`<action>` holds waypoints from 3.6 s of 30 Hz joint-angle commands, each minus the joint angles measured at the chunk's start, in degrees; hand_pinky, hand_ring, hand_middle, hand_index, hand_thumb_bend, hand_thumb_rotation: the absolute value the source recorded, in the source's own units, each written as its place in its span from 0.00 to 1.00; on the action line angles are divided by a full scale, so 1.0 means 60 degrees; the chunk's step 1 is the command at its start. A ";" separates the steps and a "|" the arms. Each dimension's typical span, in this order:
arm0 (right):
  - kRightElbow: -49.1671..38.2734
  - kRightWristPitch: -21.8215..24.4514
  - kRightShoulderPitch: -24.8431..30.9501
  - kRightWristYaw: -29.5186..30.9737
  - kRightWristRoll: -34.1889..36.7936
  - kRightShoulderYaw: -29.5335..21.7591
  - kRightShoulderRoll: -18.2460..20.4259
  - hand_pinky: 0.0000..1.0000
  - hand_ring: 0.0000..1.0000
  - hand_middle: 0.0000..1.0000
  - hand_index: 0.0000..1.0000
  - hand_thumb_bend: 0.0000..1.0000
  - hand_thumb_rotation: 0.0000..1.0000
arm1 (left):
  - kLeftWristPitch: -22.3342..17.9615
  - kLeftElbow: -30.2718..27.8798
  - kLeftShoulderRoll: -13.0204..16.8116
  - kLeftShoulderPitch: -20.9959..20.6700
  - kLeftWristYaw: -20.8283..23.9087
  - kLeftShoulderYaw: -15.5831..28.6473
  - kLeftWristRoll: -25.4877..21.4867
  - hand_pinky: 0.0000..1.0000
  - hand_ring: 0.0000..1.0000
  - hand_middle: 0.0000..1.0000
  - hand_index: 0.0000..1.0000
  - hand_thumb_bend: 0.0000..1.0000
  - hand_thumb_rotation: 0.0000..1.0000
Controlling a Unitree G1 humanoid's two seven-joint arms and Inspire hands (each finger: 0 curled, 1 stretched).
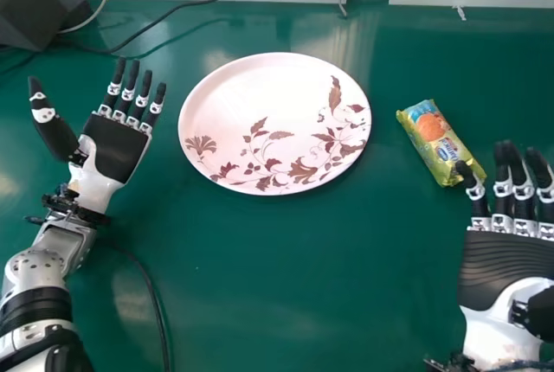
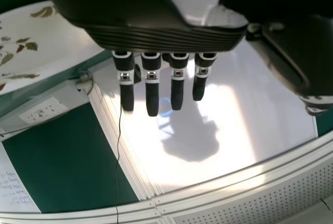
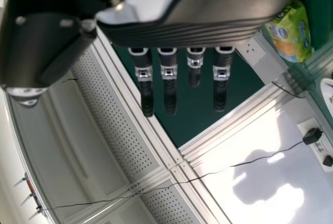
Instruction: Pick up biscuit and place it in the plate
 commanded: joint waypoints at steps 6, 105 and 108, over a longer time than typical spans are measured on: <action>-0.0527 -0.0265 -0.0076 -0.0921 -0.1024 0.0258 0.0692 0.85 0.83 0.84 0.79 1.00 0.80 | -0.0056 0.0004 -0.0029 0.0171 0.0216 0.0081 0.0097 1.00 0.94 0.94 0.98 1.00 0.76; -0.5979 0.6443 -0.0429 -0.4878 -1.5781 -0.0423 0.0294 0.92 0.85 0.82 0.79 1.00 0.82 | -0.0584 -0.0094 -0.0386 0.0133 0.0625 0.0060 0.0313 0.94 0.96 0.98 0.98 1.00 0.75; -0.6172 0.6913 -0.0668 -0.4358 -1.6519 -0.0309 0.0402 0.91 0.85 0.82 0.78 1.00 0.82 | -0.0588 -0.0022 -0.0354 0.0103 0.0601 0.0069 0.0320 0.96 0.97 0.98 0.99 1.00 0.74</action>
